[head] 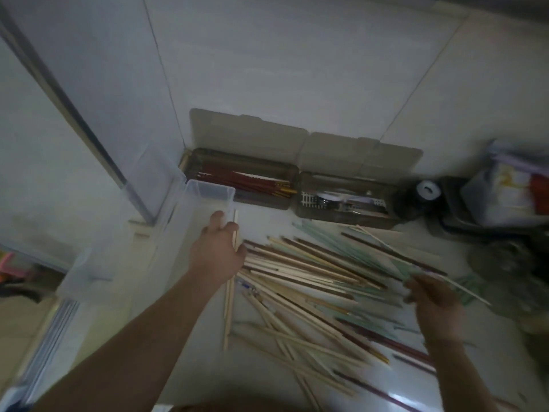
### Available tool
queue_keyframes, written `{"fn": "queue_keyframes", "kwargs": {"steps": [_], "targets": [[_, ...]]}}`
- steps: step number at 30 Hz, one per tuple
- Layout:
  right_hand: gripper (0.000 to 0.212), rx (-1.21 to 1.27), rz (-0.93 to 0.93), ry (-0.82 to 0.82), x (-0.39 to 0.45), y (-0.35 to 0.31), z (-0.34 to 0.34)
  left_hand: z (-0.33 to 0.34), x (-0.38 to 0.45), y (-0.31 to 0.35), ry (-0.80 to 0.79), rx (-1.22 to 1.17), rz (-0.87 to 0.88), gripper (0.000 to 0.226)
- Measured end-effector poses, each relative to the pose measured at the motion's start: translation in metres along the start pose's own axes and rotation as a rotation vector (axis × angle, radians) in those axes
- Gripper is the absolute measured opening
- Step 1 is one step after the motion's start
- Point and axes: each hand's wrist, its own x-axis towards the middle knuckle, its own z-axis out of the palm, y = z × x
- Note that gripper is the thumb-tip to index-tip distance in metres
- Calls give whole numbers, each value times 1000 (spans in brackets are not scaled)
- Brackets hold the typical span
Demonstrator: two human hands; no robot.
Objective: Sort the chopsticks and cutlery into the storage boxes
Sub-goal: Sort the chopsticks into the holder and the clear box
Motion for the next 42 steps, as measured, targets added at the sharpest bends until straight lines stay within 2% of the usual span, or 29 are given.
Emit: {"fn": "queue_keyframes", "kwargs": {"steps": [4,6,7,8,9,11,14,18,23,26,29,35,39,42], "targets": [[11,-171,89,182,-48,77,-63,-6,-4,5,20,180,30,52],[8,-319,14,213,-73,98,-77,-10,-2,14,6,273,52,63],[17,-404,-52,216,-83,105,-81,-13,2,20,8,297,76,68],[27,-480,-129,211,-92,110,-83,-16,7,29,20,295,112,72],[29,-530,-181,190,-97,113,-85,-19,15,39,42,264,160,75],[17,-590,-229,136,-105,111,-84,-24,34,59,96,176,271,77],[35,-595,-172,33,-108,109,-77,-21,66,87,93,121,365,79],[40,-603,-175,-10,-104,105,-74,0,96,105,2,175,384,80],[43,-635,-203,-55,-89,97,-73,16,113,110,-44,289,388,72],[36,-640,-213,-77,-80,94,-72,23,116,109,-135,394,352,70],[30,-645,-225,-73,-76,97,-72,25,117,105,-144,372,357,68],[27,-638,-203,-85,-69,100,-68,23,112,101,-29,108,346,38],[32,-636,-217,-94,-63,100,-69,12,116,90,-92,-77,376,33],[31,-646,-230,-115,-60,99,-69,6,125,73,-83,-122,378,20]]}}
